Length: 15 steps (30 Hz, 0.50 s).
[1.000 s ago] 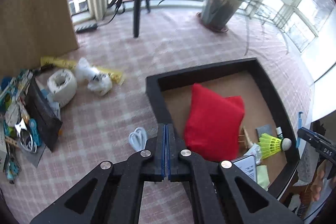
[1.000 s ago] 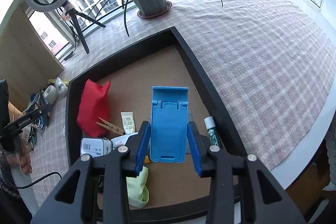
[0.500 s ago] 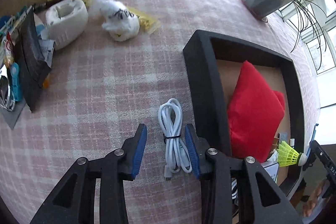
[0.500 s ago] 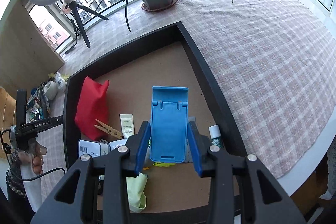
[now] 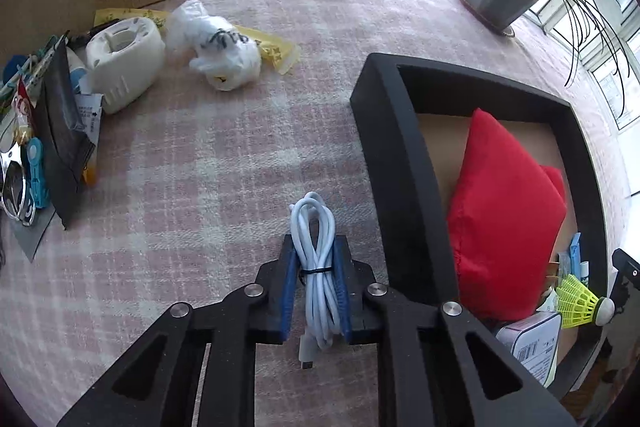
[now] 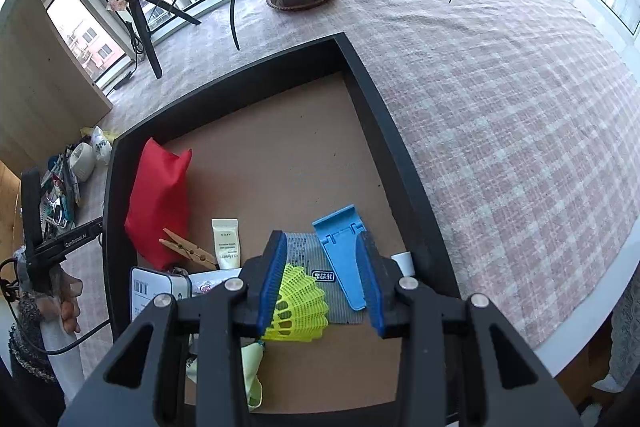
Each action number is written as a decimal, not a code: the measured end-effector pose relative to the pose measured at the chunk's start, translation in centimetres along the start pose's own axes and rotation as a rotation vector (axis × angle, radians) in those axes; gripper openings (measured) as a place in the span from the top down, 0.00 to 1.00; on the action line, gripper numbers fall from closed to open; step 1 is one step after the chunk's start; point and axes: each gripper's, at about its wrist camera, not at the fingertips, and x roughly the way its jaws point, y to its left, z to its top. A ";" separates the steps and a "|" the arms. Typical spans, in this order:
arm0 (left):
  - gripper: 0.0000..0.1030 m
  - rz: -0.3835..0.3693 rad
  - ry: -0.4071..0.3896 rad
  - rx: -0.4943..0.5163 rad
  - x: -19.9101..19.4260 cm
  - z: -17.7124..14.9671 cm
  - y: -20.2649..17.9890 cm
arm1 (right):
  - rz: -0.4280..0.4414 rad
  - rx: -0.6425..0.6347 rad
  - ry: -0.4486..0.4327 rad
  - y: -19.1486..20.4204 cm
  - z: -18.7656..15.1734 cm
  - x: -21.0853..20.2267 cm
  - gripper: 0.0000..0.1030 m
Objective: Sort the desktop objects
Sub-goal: 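Carry the cable and blue stand into the tray and open both grippers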
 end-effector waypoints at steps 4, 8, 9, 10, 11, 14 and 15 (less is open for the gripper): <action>0.85 0.002 -0.021 -0.018 -1.1 -0.1 1.2 | 0.017 0.020 0.020 -0.5 -0.1 0.4 0.66; 0.85 -0.013 -0.053 -0.014 -3.2 -0.2 1.3 | 0.013 0.008 0.022 -0.6 -0.6 0.1 0.65; 0.85 -0.021 -0.064 -0.010 -3.9 -0.2 1.3 | 0.009 0.004 0.020 -0.5 -0.7 0.0 0.65; 0.85 -0.030 -0.078 -0.003 -4.7 -0.1 0.8 | 0.006 0.001 0.018 -0.5 -0.9 -0.1 0.65; 0.85 -0.036 -0.091 0.006 -5.3 0.1 0.2 | 0.006 0.000 0.016 -0.4 -1.0 -0.3 0.65; 0.85 -0.075 -0.123 0.053 -7.2 0.3 -2.2 | 0.008 0.002 0.005 -0.3 -1.4 -0.7 0.64; 0.85 -0.088 -0.131 0.071 -7.6 0.4 -3.1 | 0.010 0.003 0.002 -0.3 -1.4 -0.8 0.64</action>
